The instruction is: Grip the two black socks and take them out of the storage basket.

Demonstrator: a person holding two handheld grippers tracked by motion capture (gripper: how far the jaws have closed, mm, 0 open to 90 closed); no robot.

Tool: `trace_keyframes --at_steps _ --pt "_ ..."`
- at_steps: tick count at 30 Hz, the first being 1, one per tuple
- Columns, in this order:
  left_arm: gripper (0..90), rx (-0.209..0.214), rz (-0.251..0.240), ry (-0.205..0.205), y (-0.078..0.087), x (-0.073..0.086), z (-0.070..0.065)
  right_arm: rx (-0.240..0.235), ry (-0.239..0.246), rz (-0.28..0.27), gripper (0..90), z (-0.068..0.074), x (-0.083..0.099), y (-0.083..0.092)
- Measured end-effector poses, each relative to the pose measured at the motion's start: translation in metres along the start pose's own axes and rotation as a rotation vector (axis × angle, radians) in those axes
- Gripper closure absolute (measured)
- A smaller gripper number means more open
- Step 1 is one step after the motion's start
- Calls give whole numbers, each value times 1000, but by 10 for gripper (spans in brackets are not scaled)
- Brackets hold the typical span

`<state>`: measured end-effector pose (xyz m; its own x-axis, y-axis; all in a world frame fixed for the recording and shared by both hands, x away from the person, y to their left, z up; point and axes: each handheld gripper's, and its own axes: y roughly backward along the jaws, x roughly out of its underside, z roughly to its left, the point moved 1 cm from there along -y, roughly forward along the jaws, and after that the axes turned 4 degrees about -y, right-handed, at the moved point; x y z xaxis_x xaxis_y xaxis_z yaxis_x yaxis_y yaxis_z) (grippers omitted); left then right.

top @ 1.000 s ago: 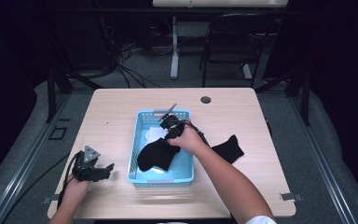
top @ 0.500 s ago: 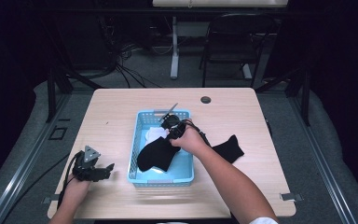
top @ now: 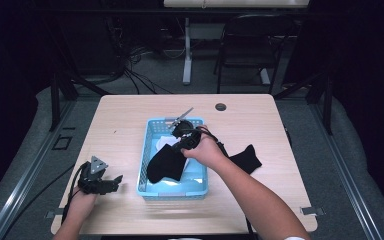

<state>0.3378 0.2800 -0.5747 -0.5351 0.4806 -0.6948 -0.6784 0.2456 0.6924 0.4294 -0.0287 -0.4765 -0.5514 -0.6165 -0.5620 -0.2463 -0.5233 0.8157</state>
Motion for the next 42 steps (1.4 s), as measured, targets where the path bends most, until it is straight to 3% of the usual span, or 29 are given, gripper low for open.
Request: trace_keyframes --at_steps 9,18,29,42 --pt "155 1 0 -1 0 0 0 -22 63 -74 889 22 -12 37" --pt "155 2 2 0 0 0 0 6 102 -128 889 36 -19 71" --pt "155 4 2 1 0 0 0 50 104 -176 889 31 -11 106" --pt "155 2 6 1 -1 1 0 139 78 -217 889 15 23 163"
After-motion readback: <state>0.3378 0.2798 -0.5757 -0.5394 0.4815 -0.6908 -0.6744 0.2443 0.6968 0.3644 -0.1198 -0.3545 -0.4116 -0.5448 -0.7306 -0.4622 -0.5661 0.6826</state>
